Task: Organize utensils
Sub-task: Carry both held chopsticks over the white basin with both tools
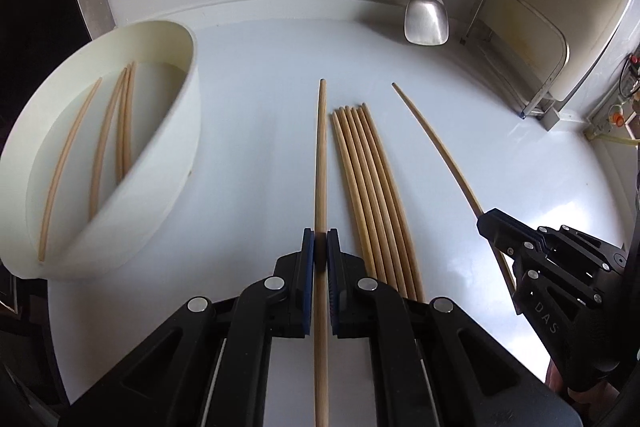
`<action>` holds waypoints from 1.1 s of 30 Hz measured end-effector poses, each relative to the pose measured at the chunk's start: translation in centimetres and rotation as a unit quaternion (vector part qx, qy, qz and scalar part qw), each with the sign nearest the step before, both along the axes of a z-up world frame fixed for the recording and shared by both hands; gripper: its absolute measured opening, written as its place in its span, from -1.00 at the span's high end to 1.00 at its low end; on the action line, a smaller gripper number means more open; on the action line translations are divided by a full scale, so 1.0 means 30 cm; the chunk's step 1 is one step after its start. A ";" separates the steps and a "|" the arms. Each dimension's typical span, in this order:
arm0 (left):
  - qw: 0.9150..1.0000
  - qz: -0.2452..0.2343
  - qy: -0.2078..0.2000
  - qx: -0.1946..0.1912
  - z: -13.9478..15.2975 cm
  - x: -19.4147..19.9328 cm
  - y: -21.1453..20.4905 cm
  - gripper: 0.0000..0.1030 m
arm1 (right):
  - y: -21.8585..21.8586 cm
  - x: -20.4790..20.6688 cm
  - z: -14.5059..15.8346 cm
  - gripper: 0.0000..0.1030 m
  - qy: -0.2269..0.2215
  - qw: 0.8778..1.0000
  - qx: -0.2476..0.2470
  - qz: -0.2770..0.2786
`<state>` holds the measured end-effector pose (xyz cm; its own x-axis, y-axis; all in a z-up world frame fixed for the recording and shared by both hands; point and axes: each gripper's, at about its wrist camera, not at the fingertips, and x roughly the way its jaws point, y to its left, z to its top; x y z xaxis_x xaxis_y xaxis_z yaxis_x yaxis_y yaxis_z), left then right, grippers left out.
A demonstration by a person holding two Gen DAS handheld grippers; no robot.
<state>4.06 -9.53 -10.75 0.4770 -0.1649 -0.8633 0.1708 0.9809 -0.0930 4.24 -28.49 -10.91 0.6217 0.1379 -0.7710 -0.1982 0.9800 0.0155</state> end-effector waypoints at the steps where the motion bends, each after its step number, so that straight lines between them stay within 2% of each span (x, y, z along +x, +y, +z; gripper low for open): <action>1: 1.000 0.003 -0.003 -0.002 0.027 0.000 0.019 0.87 | 0.014 -0.004 0.021 0.88 -0.002 1.000 0.001 0.001; 5: 1.000 0.016 -0.017 0.001 0.121 0.023 0.109 0.87 | 0.096 -0.017 0.107 0.88 -0.016 1.000 0.001 0.011; 10: 0.998 0.045 -0.035 0.006 0.219 0.058 0.291 0.87 | 0.246 -0.010 0.200 0.88 -0.036 0.999 0.007 0.031; 15: 0.996 0.079 -0.041 0.020 0.256 0.107 0.500 0.86 | 0.440 0.026 0.247 0.88 -0.046 0.997 0.014 0.061; 23: 0.994 0.105 -0.017 0.032 0.201 0.202 0.737 0.86 | 0.741 0.166 0.204 0.88 -0.013 0.996 0.027 0.086; 29: 0.995 0.097 0.010 0.026 0.124 0.283 0.796 0.86 | 0.880 0.277 0.119 0.88 0.041 0.995 0.018 0.085; 33: 0.995 0.089 0.029 0.023 0.072 0.334 0.798 0.86 | 0.937 0.330 0.066 0.88 0.061 0.995 0.003 0.081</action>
<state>14.09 14.40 -8.59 0.4449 -0.0419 -0.8946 -0.0103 0.9986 -0.0518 14.15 -0.38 -8.92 0.4924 0.2328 -0.8387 -0.3494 0.9354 0.0545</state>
